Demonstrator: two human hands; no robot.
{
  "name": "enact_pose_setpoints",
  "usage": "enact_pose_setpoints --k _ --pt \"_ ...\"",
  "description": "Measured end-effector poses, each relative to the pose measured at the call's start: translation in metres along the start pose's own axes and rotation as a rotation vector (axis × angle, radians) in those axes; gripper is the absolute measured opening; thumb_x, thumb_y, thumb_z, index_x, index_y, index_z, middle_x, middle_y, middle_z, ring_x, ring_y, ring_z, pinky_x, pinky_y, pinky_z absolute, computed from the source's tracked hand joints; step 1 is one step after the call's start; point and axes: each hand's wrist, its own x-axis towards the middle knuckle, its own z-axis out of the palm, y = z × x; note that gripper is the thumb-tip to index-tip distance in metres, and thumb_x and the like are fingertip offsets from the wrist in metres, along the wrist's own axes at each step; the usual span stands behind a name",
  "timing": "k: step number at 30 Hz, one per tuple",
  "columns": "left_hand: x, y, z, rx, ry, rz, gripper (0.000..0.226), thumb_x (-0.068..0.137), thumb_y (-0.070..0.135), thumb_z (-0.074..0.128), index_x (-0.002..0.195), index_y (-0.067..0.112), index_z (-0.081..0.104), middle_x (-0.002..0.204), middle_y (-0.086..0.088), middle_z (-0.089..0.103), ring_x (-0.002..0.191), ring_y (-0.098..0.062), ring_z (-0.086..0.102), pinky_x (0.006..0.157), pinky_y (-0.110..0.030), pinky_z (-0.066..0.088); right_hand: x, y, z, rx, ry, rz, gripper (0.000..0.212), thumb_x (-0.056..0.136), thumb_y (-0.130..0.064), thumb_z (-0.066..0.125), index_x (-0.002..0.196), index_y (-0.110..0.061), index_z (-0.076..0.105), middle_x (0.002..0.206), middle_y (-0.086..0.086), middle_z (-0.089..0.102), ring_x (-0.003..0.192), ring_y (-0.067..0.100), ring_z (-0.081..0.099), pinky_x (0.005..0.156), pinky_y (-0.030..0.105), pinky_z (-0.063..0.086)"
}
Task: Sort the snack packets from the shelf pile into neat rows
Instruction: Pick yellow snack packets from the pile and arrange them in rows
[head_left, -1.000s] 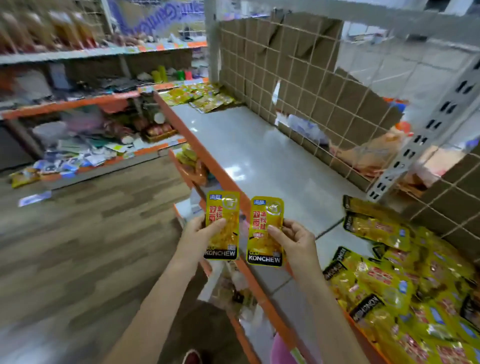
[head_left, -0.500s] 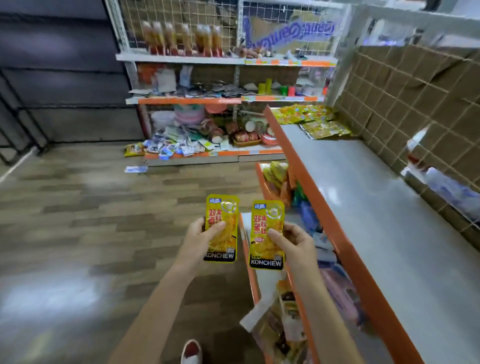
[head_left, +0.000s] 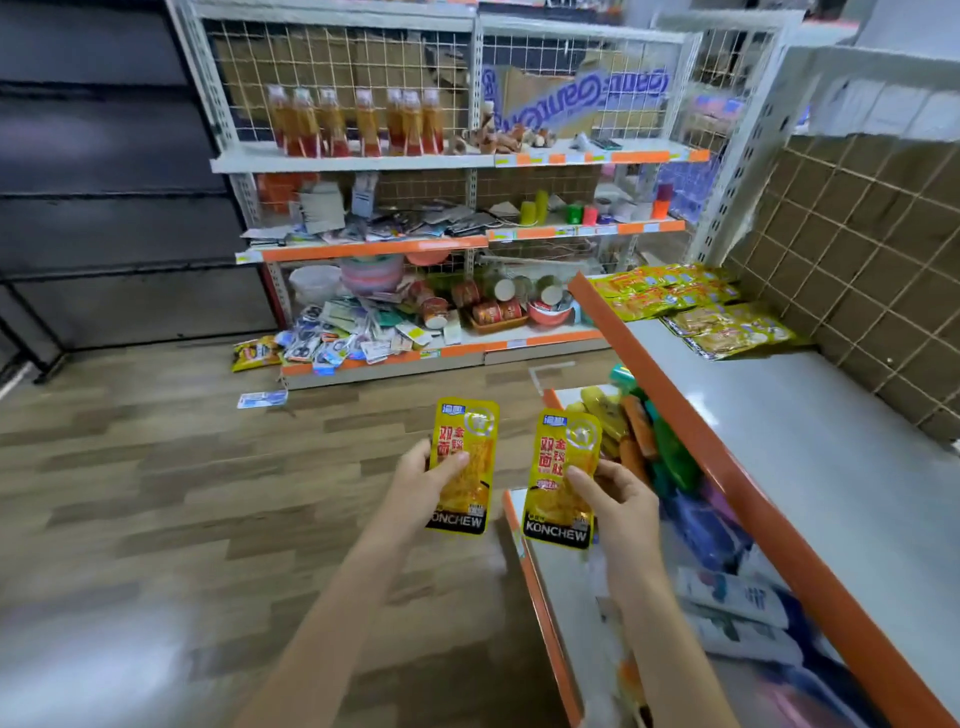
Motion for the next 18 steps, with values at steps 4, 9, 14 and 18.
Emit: enact_pose_setpoints --k 4,9,14,18 --pt "0.057 0.009 0.006 0.033 -0.057 0.008 0.005 0.092 0.012 0.056 0.094 0.012 0.061 0.089 -0.006 0.068 0.075 -0.017 0.064 0.069 -0.026 0.049 0.047 -0.001 0.010 0.007 0.069 -0.002 0.008 0.080 -0.006 0.072 0.084 -0.012 0.067 0.082 0.008 0.070 0.079 0.023 0.063 0.078 0.042 0.049" --pt "0.138 0.023 0.033 0.085 -0.183 -0.009 0.008 0.093 0.015 0.056 0.098 0.013 0.060 0.092 -0.005 0.069 0.075 -0.016 0.065 0.071 -0.026 0.050 0.122 -0.008 0.016 0.026 0.172 -0.038 0.009 0.079 -0.004 0.072 0.083 -0.009 0.066 0.084 0.013 0.071 0.080 0.027 0.064 0.081 0.043 0.052" --pt "0.220 0.054 0.083 0.137 -0.313 0.033 0.009 0.093 0.012 0.055 0.101 0.014 0.058 0.078 0.008 0.066 0.059 -0.002 0.063 0.055 -0.014 0.047 0.196 -0.021 0.010 0.096 0.278 -0.040 0.015 0.080 -0.006 0.072 0.093 -0.003 0.066 0.084 0.013 0.073 0.079 0.027 0.068 0.074 0.037 0.055" --pt "0.276 0.082 0.139 0.206 -0.471 0.084 0.013 0.093 0.016 0.056 0.100 0.027 0.056 0.090 0.009 0.067 0.077 -0.007 0.065 0.076 -0.026 0.050 0.240 -0.038 -0.014 0.107 0.414 -0.082 0.010 0.081 -0.006 0.070 0.090 -0.006 0.066 0.076 0.007 0.072 0.065 0.019 0.068 0.052 0.025 0.053"
